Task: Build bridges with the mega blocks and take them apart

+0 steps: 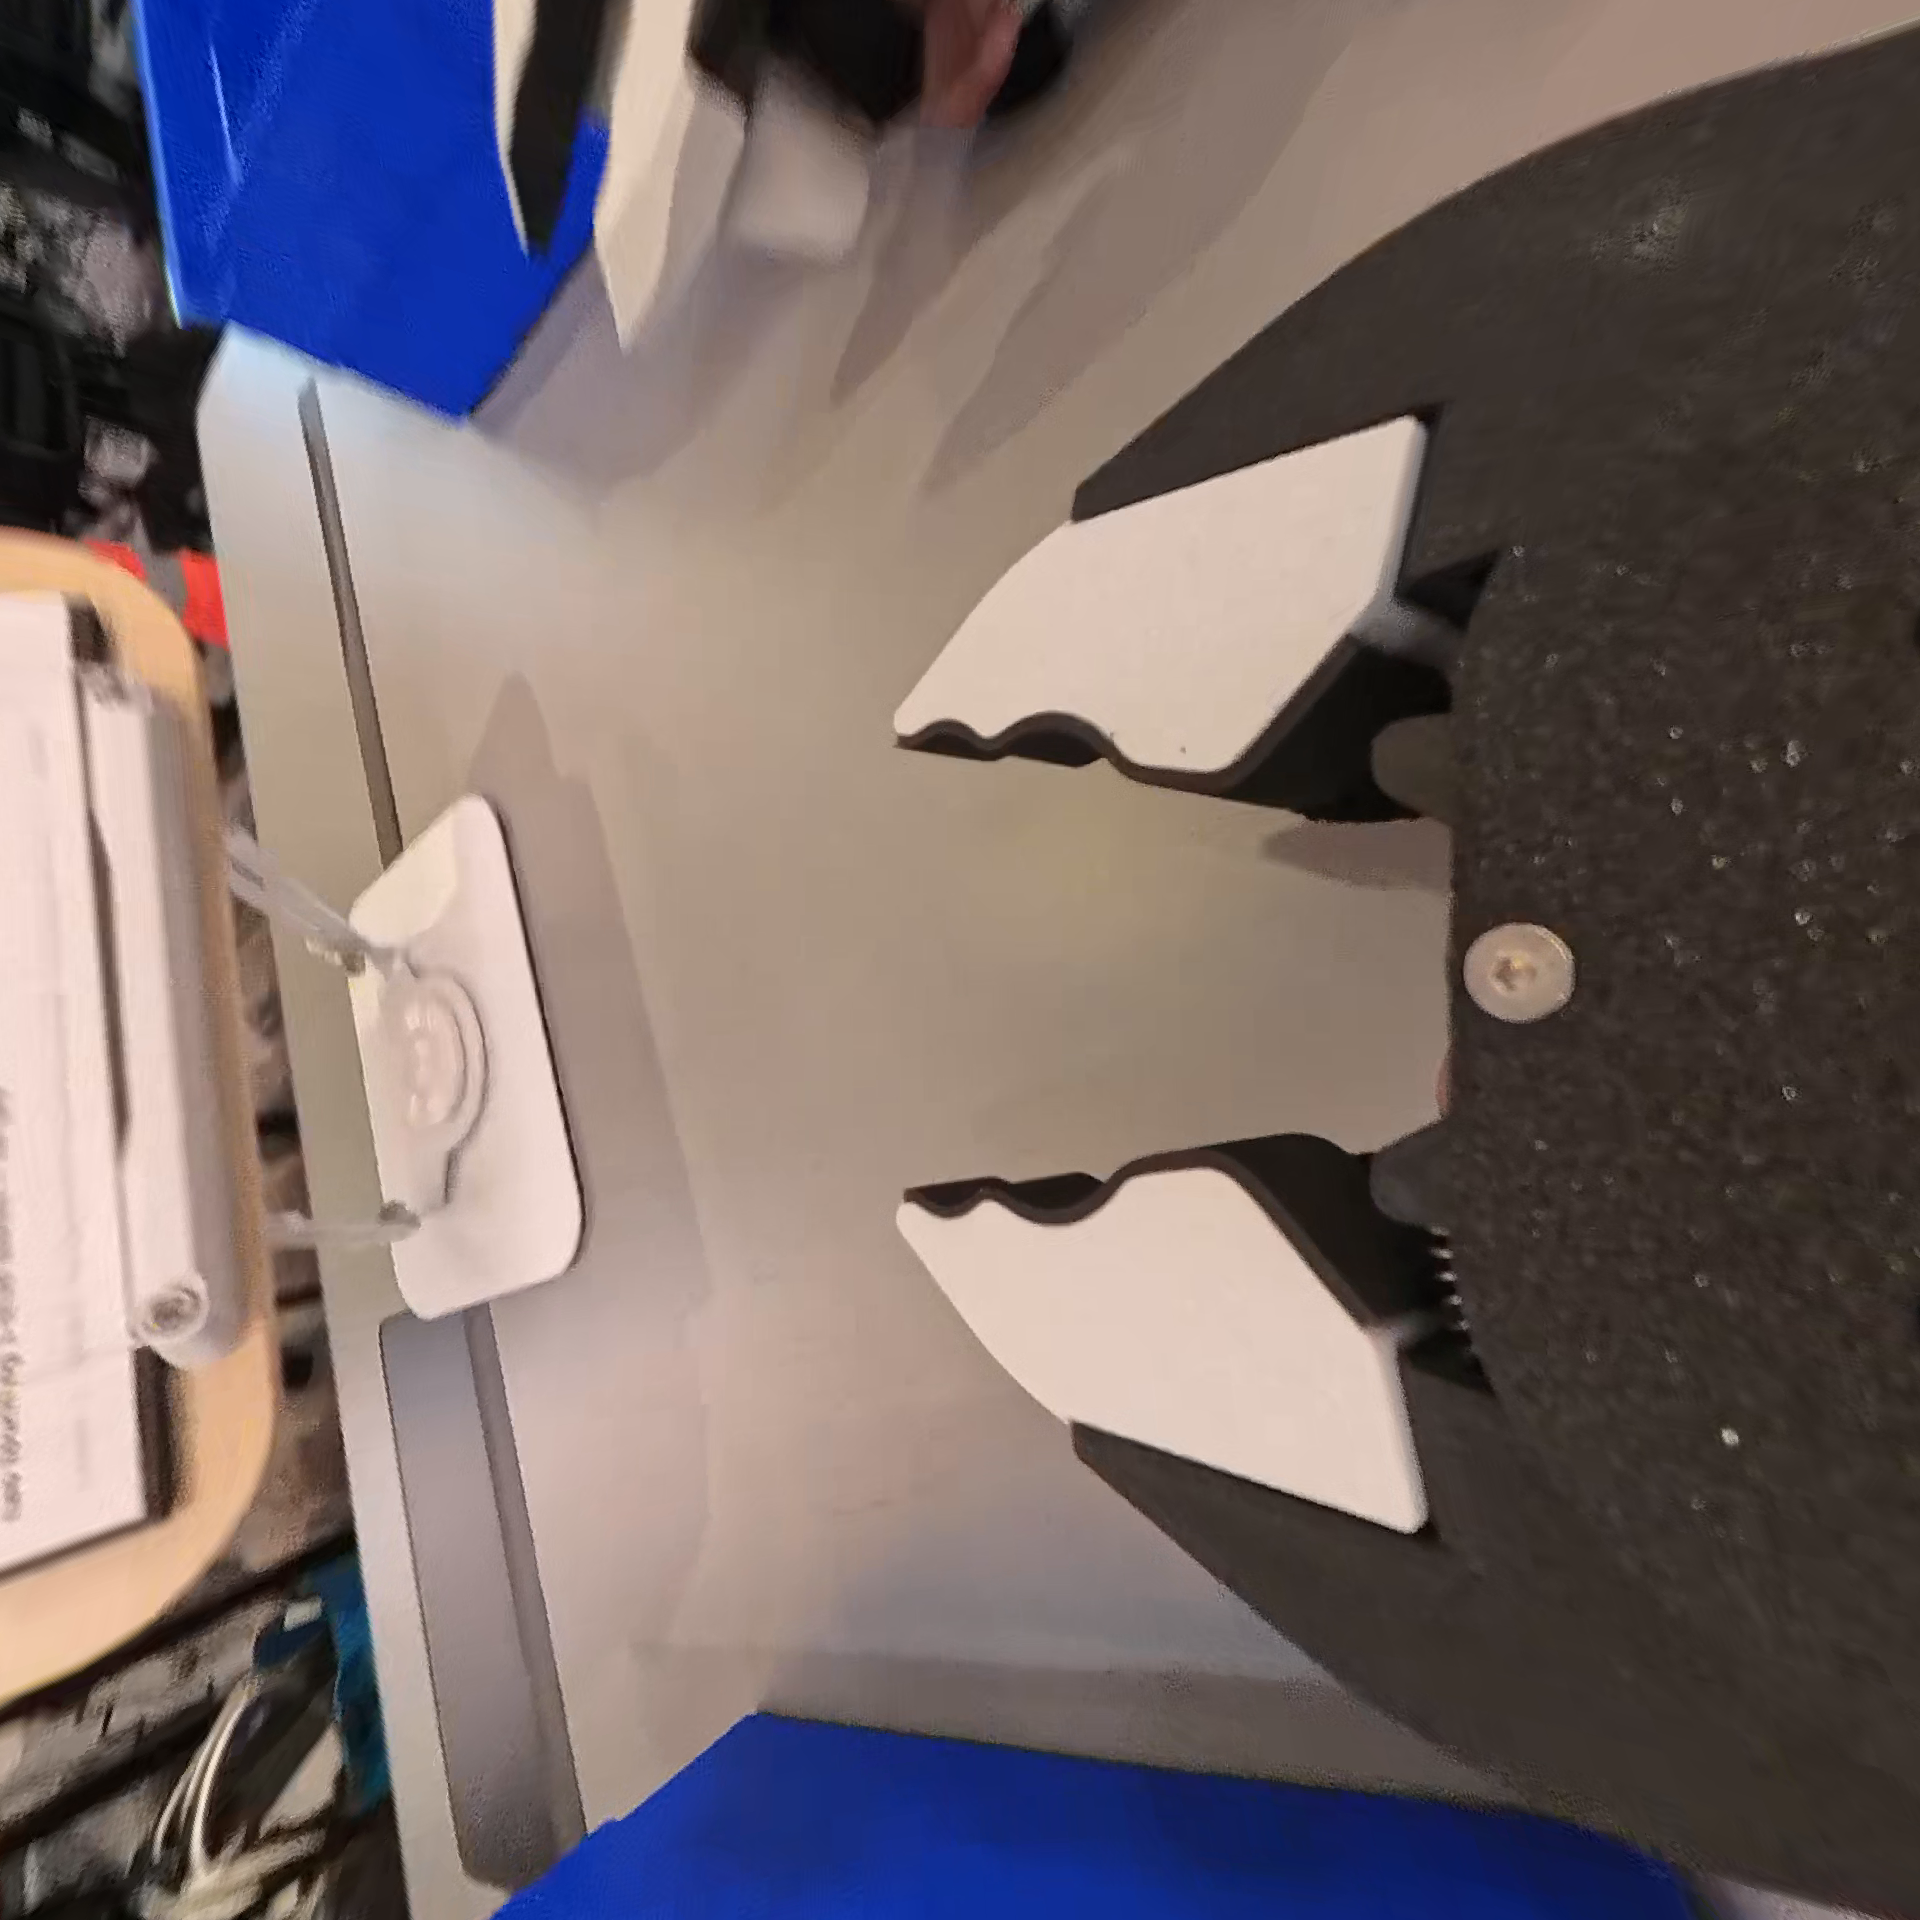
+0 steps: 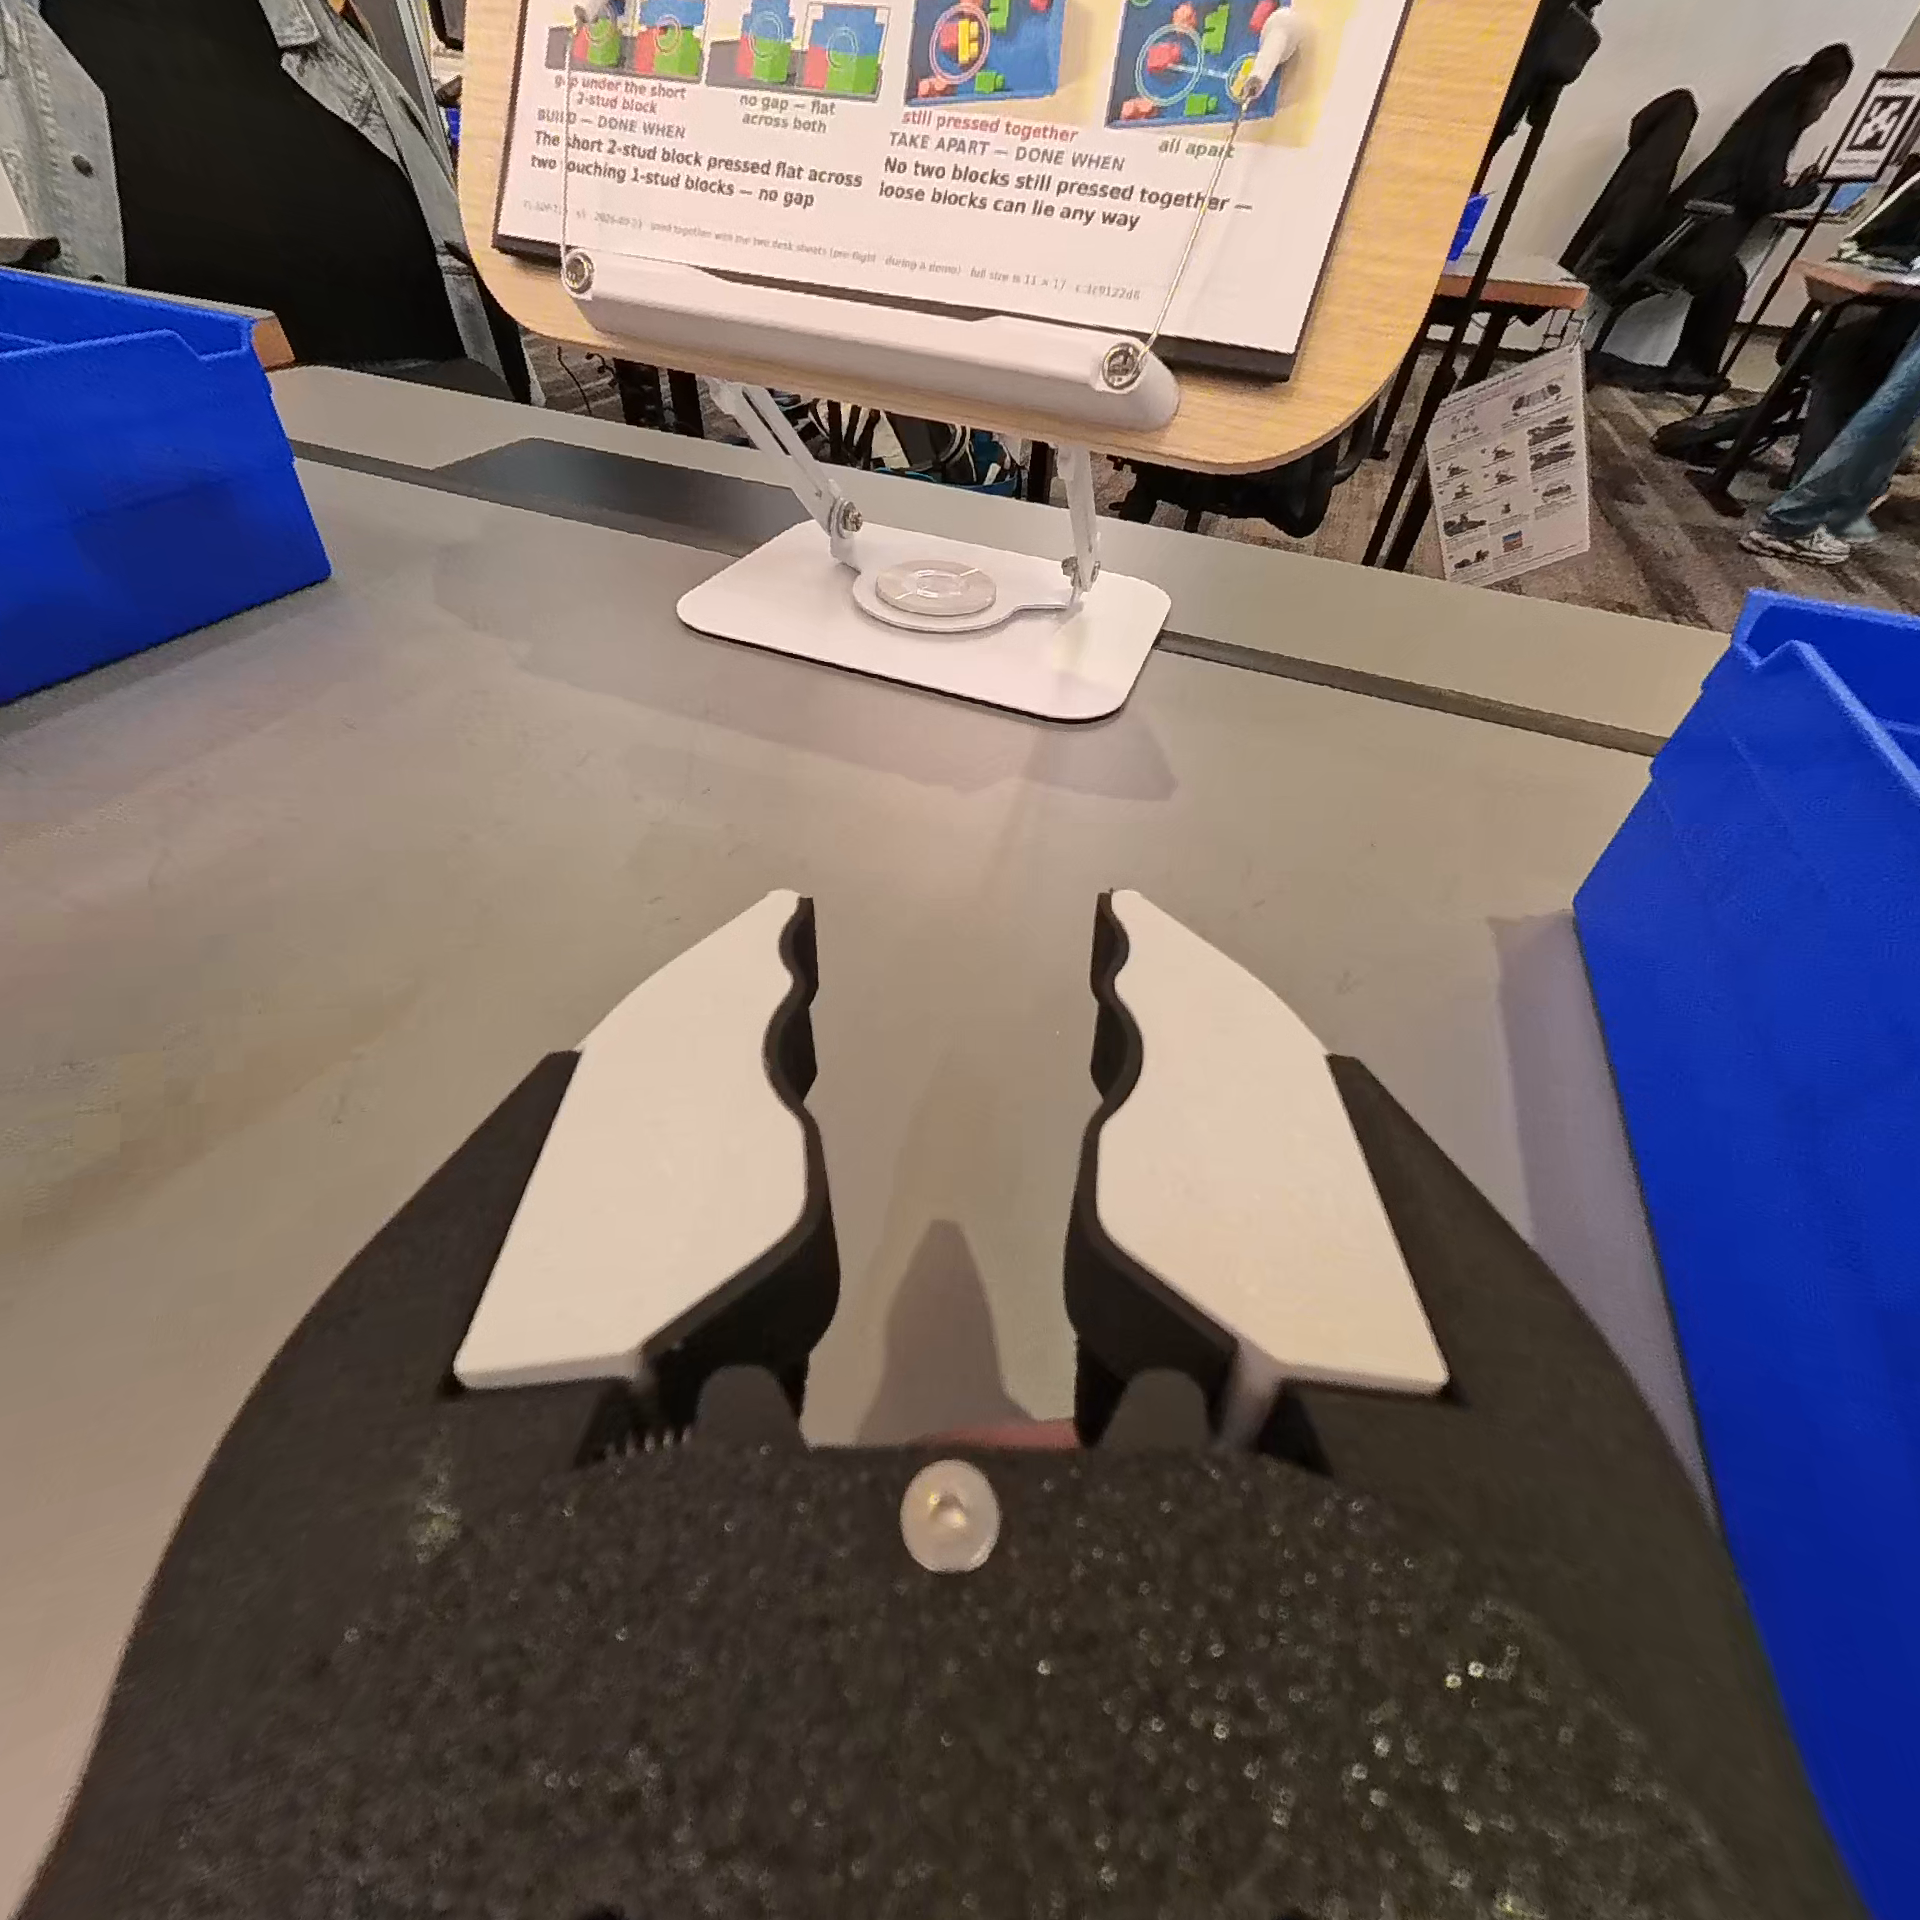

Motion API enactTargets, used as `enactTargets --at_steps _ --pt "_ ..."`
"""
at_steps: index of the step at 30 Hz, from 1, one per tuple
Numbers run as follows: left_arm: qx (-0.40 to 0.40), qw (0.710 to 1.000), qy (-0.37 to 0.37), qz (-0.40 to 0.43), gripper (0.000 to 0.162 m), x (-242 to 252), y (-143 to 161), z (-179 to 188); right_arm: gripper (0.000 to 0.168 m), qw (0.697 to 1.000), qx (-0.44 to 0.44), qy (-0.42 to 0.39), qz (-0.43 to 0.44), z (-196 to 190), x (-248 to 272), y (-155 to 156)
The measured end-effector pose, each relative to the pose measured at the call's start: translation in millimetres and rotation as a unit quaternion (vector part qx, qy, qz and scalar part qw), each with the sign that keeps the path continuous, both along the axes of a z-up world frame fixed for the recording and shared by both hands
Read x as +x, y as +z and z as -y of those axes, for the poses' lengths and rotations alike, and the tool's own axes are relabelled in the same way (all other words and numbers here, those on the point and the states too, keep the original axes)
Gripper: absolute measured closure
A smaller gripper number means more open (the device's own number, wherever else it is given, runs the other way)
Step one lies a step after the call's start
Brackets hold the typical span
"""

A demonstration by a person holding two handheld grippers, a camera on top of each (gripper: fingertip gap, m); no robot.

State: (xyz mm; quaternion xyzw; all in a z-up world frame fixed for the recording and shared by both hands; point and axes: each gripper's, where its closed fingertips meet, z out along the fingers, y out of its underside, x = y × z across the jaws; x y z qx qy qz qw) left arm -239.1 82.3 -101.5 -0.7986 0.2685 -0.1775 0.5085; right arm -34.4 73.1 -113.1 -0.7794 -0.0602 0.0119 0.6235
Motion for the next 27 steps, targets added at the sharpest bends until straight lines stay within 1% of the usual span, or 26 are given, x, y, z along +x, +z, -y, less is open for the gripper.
enactTargets --at_steps 1,2,5,6,7,9,11,13,16,17,19,23,27 --pt "-0.005 1.000 -0.010 -0.012 0.086 -11 13 10 0.118 1.000 0.003 0.001 0.000 1 0 1" --pt "-0.014 0.999 -0.014 -0.042 0.087 -26 24 16 0.118 1.000 0.005 0.003 0.001 1 -1 1" --pt "-0.071 0.986 -0.020 -0.153 0.092 -88 49 15 0.119 1.000 -0.001 0.006 0.005 0 -2 0" --pt "-0.090 0.977 -0.015 -0.193 0.094 -110 55 8 0.119 1.000 -0.002 0.006 0.006 0 -3 -1" --pt "-0.106 0.966 0.005 -0.237 0.093 -134 58 -5 0.119 1.000 -0.001 0.005 0.008 0 -3 -1" --pt "-0.119 0.939 0.068 -0.314 0.092 -177 63 -37 0.120 1.000 -0.005 0.007 0.009 0 -3 -2" --pt "-0.145 0.918 0.103 -0.353 0.092 -199 56 -64 0.120 1.000 -0.010 0.008 0.009 -1 -4 -3" --pt "-0.188 0.905 0.122 -0.362 0.092 -209 39 -82 0.121 1.000 -0.009 0.009 0.007 -1 -4 -3" --pt "-0.240 0.877 0.128 -0.396 0.094 -214 6 -95 0.122 1.000 -0.008 0.011 0.008 -1 -4 -2" --pt "-0.244 0.869 0.134 -0.408 0.101 -216 0 -98 0.122 1.000 -0.007 0.011 0.008 -1 -4 -2" --pt "-0.256 0.858 0.148 -0.421 0.104 -223 -11 -103 0.122 1.000 -0.003 0.012 0.008 0 -5 -1" --pt "-0.280 0.850 0.148 -0.421 0.112 -229 -27 -108 0.122 1.000 -0.002 0.013 0.006 0 -5 -1" --pt "-0.311 0.853 0.137 -0.396 0.110 -231 -39 -106 0.122 1.000 -0.004 0.013 0.008 0 -5 -1"
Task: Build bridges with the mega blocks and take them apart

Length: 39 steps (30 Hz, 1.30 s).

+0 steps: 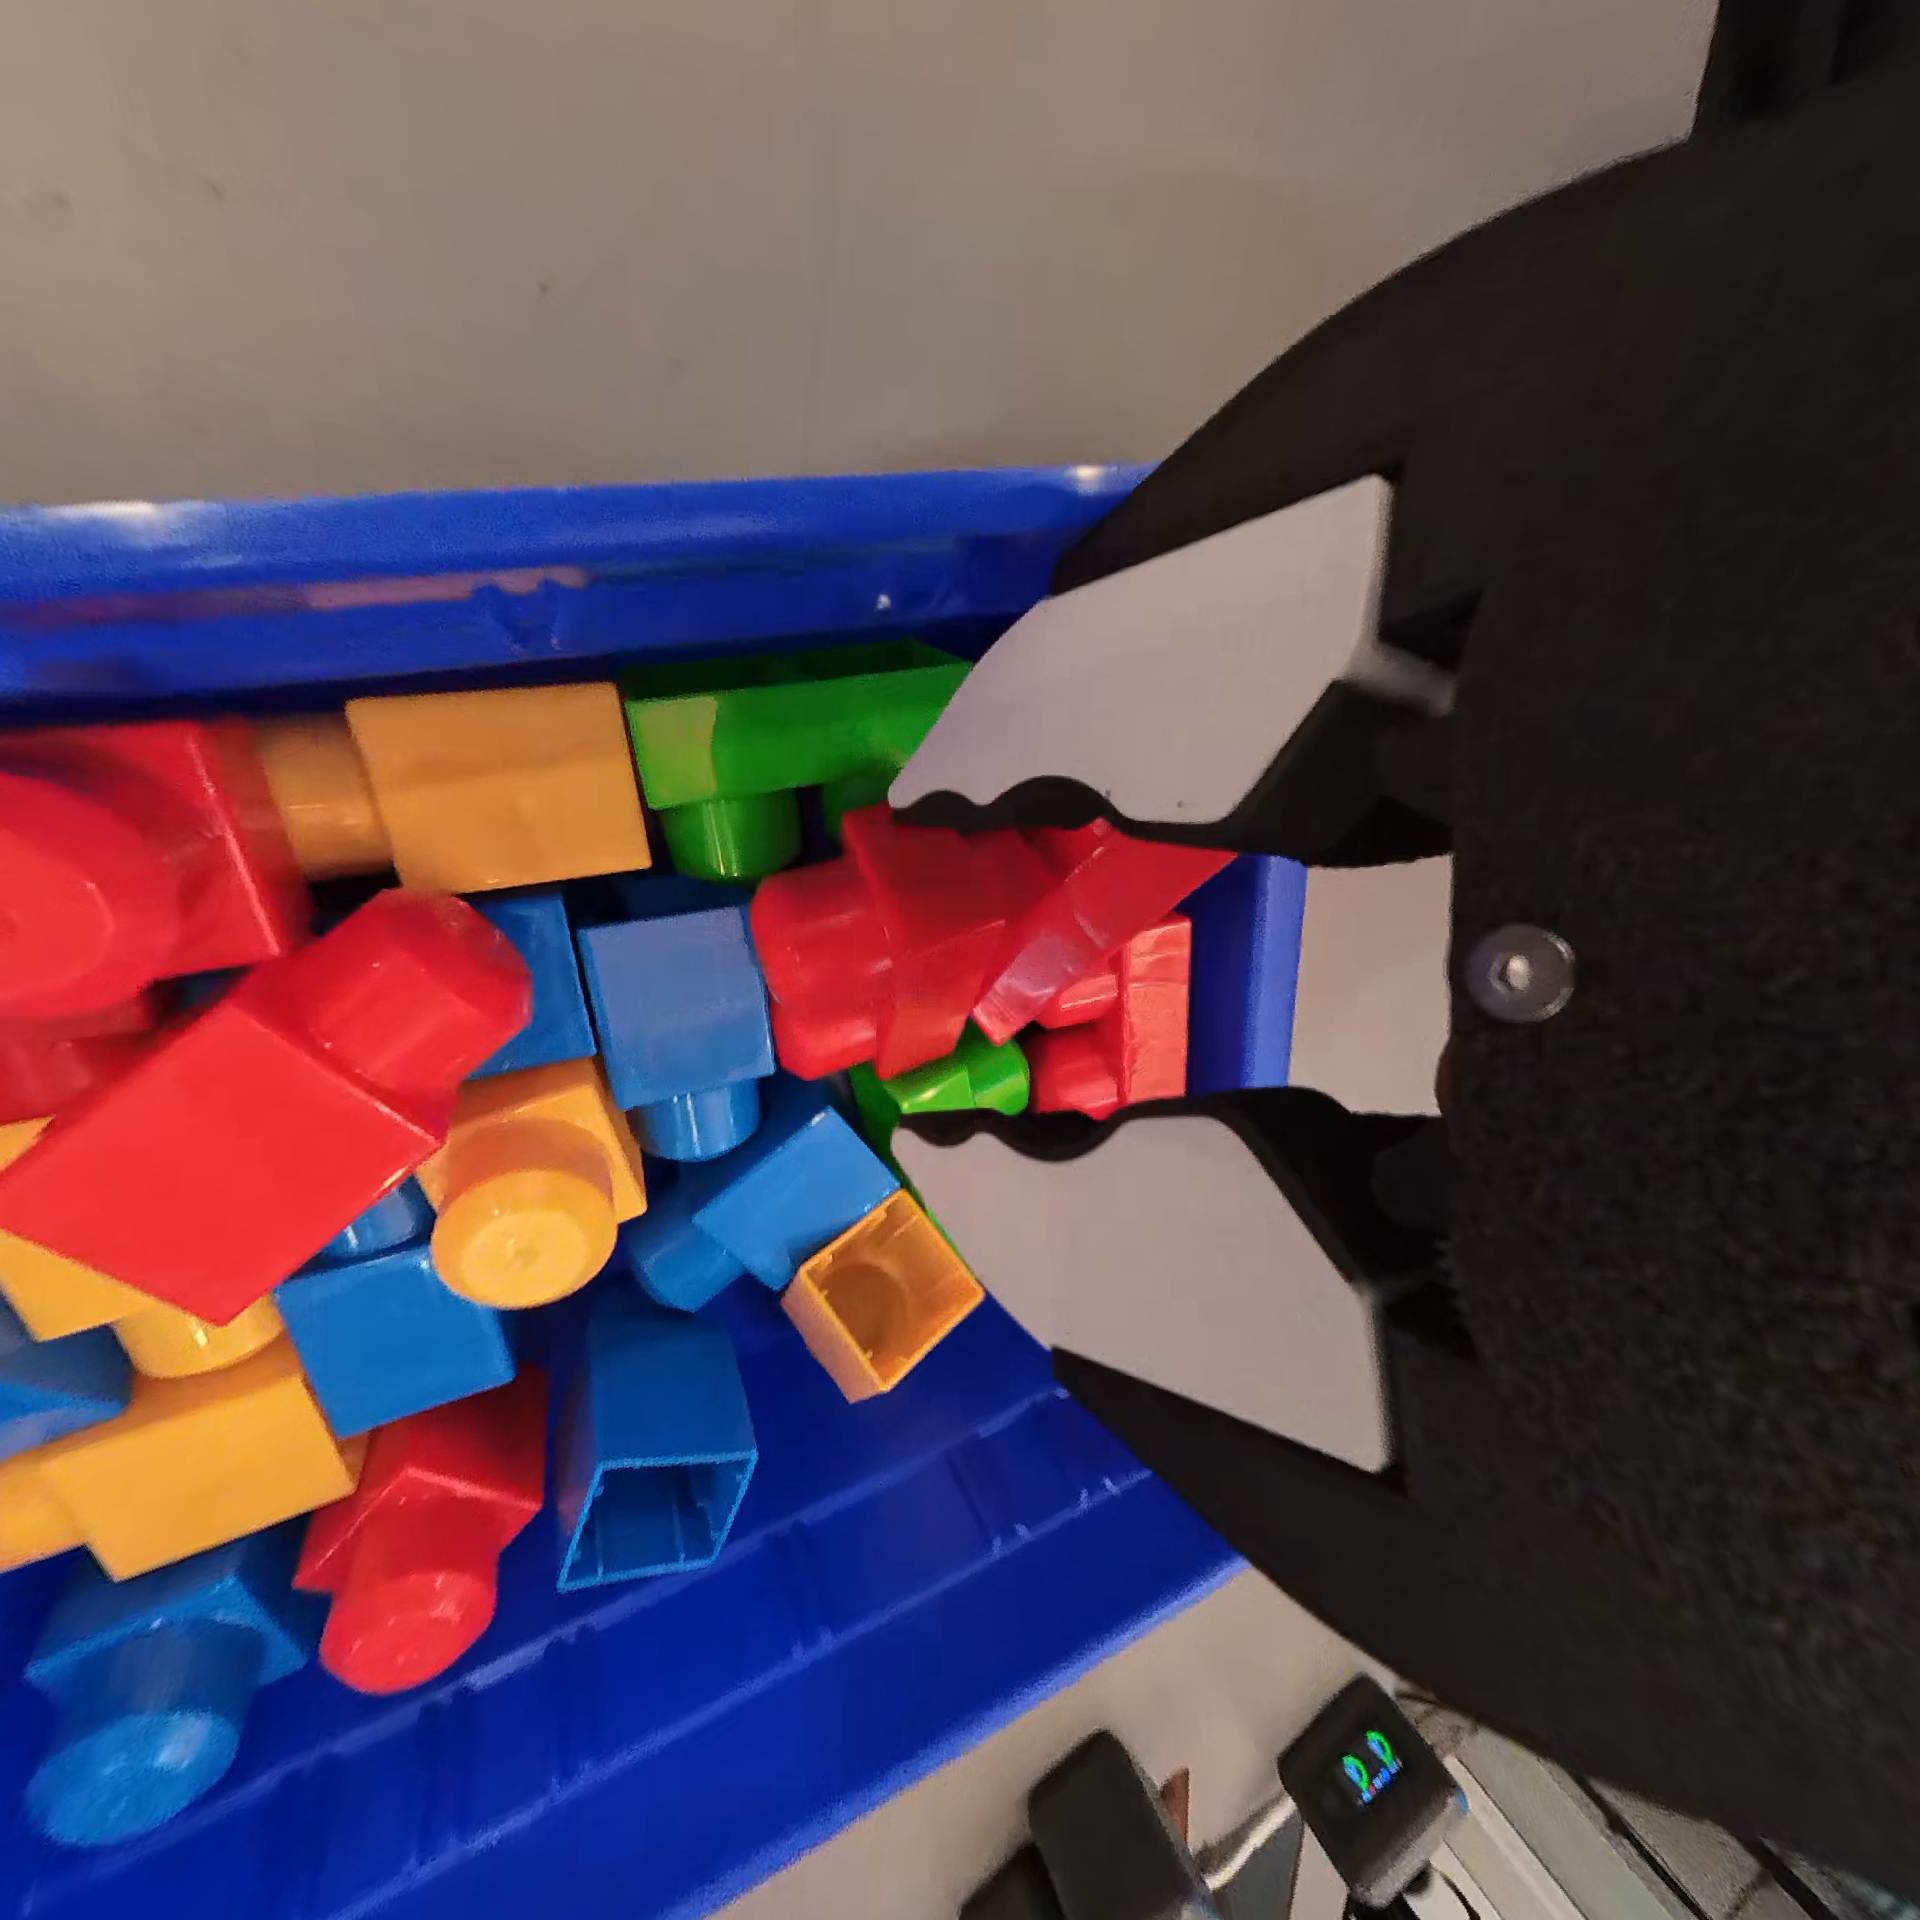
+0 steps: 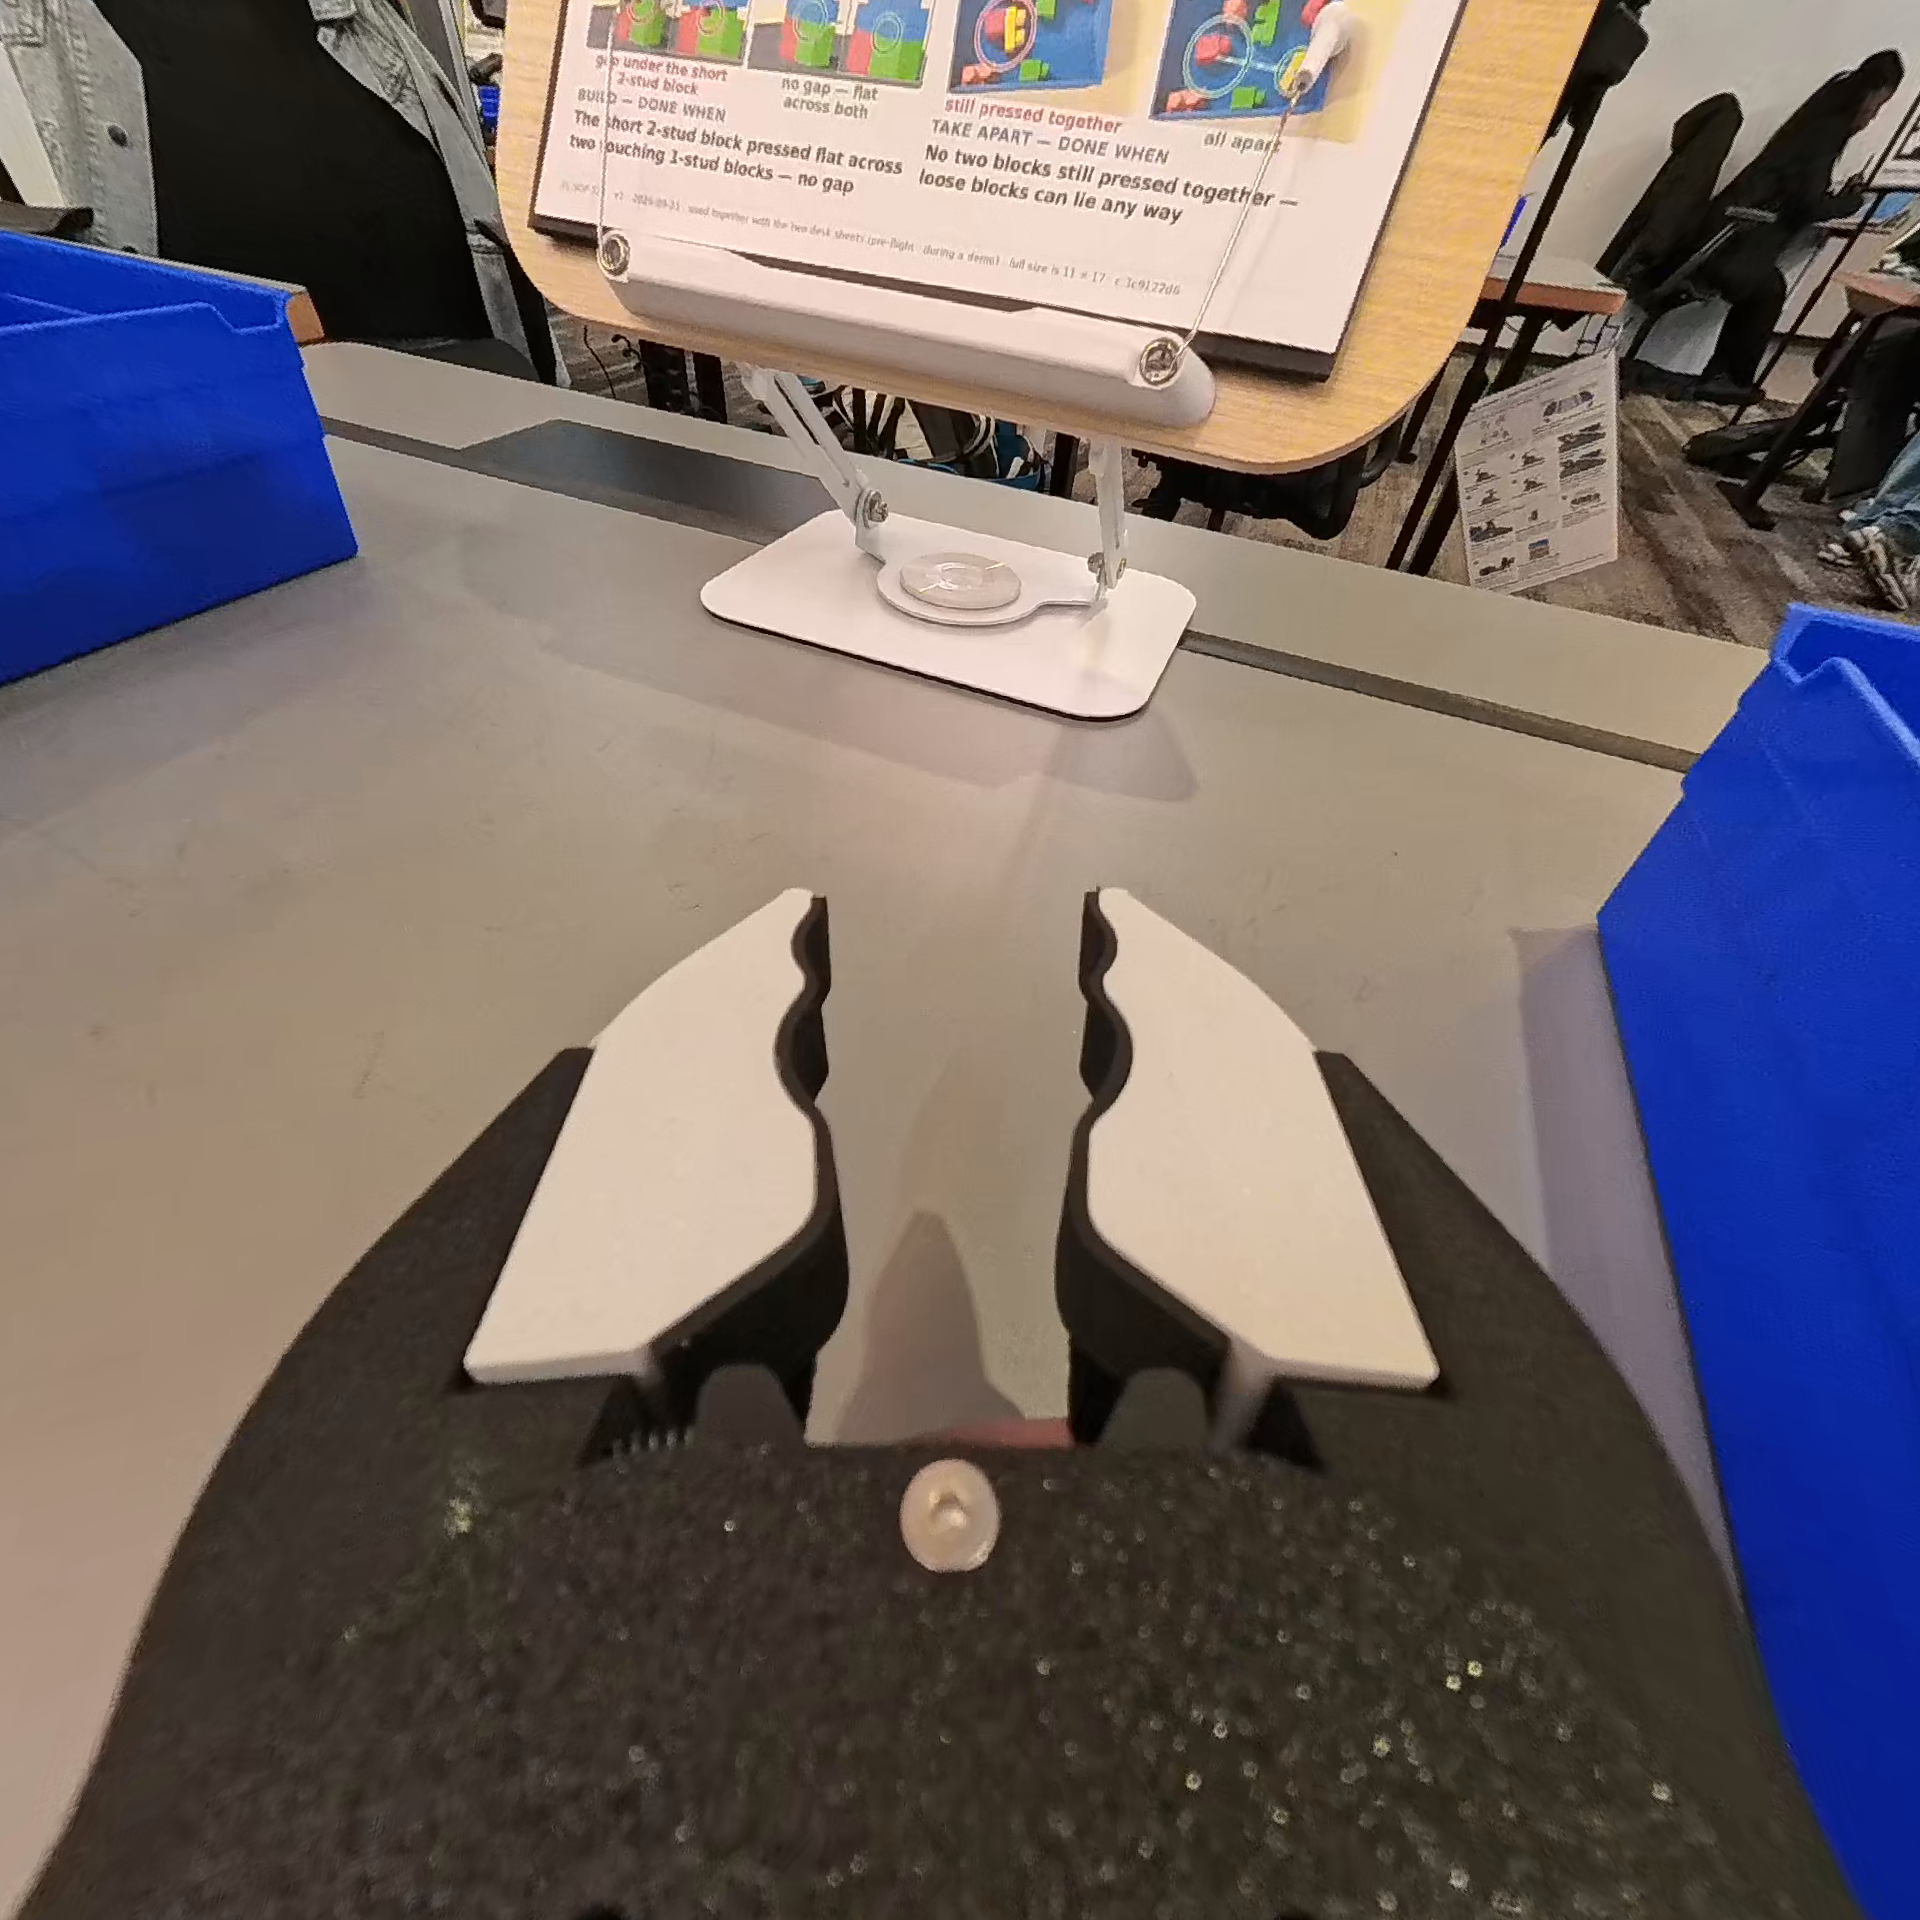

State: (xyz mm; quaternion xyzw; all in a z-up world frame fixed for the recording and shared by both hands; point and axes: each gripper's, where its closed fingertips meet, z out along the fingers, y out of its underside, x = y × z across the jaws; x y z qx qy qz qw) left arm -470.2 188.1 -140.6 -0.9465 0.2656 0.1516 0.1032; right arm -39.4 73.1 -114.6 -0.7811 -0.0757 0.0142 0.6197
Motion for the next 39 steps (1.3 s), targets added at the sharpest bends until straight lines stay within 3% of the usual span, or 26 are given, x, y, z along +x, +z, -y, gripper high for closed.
enactTargets --at_steps 2,4,8,10,15,21,28,39 --pt "-0.010 1.000 -0.008 0.006 0.113 -1 -6 2 0.122 1.000 -0.001 0.000 0.001 0 0 0" --pt "-0.020 1.000 -0.013 0.020 0.130 0 -11 3 0.123 1.000 -0.002 0.001 0.003 0 -1 -1" --pt "-0.005 0.999 -0.007 0.052 0.141 -2 -3 1 0.123 1.000 -0.001 0.002 0.006 0 -1 -1" --pt "0.023 0.998 -0.013 0.063 0.162 -4 12 -3 0.123 1.000 -0.001 0.002 0.007 0 -2 -1" --pt "0.063 0.994 -0.018 0.091 0.162 -10 46 -5 0.124 1.000 -0.004 0.003 0.008 -1 -2 -1" --pt "0.049 0.993 -0.030 0.107 0.162 -6 51 9 0.124 1.000 -0.004 0.003 0.010 -1 -3 -2" --pt "-0.059 0.982 0.031 0.175 0.089 -14 15 10 0.124 1.000 -0.005 0.004 0.015 -1 -4 -2" --pt "-0.097 0.962 0.076 0.243 0.094 -18 -18 1 0.124 1.000 -0.009 0.007 0.023 -1 -5 -3"
